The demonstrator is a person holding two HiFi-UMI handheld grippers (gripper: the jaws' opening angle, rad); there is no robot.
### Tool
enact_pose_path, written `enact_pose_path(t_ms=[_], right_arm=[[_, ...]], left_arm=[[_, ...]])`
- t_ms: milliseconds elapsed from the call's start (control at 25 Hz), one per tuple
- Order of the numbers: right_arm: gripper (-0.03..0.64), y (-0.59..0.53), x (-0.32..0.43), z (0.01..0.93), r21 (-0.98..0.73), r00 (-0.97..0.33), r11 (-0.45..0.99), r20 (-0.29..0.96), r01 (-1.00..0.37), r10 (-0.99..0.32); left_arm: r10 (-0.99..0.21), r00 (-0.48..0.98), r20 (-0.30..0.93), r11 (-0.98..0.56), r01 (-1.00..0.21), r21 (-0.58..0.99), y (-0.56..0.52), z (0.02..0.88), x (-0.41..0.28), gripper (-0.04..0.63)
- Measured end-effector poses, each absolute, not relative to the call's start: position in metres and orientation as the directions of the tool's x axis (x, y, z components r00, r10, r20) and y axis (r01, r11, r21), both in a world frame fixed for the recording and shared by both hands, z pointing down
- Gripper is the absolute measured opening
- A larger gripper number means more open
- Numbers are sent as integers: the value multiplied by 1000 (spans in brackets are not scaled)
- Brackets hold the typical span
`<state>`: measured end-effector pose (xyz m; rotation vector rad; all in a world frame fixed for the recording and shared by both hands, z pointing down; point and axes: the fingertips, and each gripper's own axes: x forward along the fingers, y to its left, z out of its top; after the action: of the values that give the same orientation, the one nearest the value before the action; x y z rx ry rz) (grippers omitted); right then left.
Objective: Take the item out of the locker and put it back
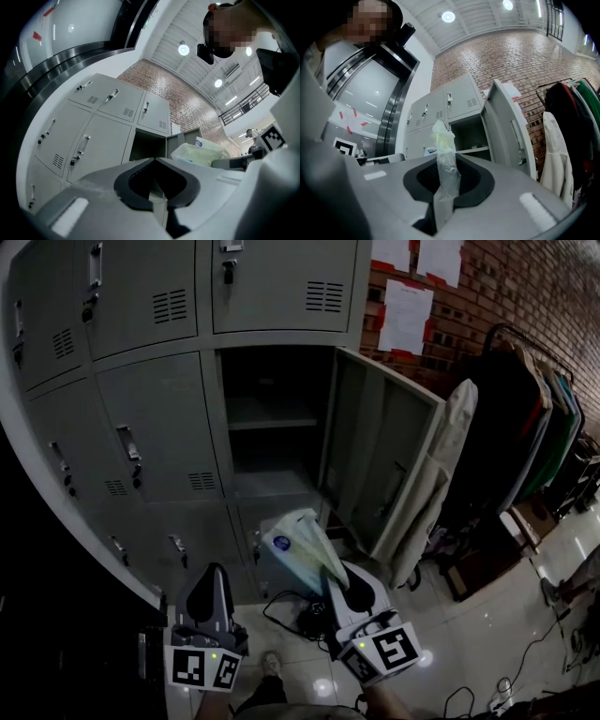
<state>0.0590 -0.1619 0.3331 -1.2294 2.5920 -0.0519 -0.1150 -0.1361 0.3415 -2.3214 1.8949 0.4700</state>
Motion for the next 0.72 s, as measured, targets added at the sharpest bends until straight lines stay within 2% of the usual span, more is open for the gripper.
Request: enact_pose_path(t_ms=[480,720], right_arm=[[44,-304,14,280,-75,-529,565,-271,-821,-804],[44,-354,1,263,-56,-507,537,-264,-842,-821]], left_arm=[[-914,236,-330,-270,-961,61,-261,313,-173,5],[-914,216,-344,-253,-965,66,-294,302,-194,5]])
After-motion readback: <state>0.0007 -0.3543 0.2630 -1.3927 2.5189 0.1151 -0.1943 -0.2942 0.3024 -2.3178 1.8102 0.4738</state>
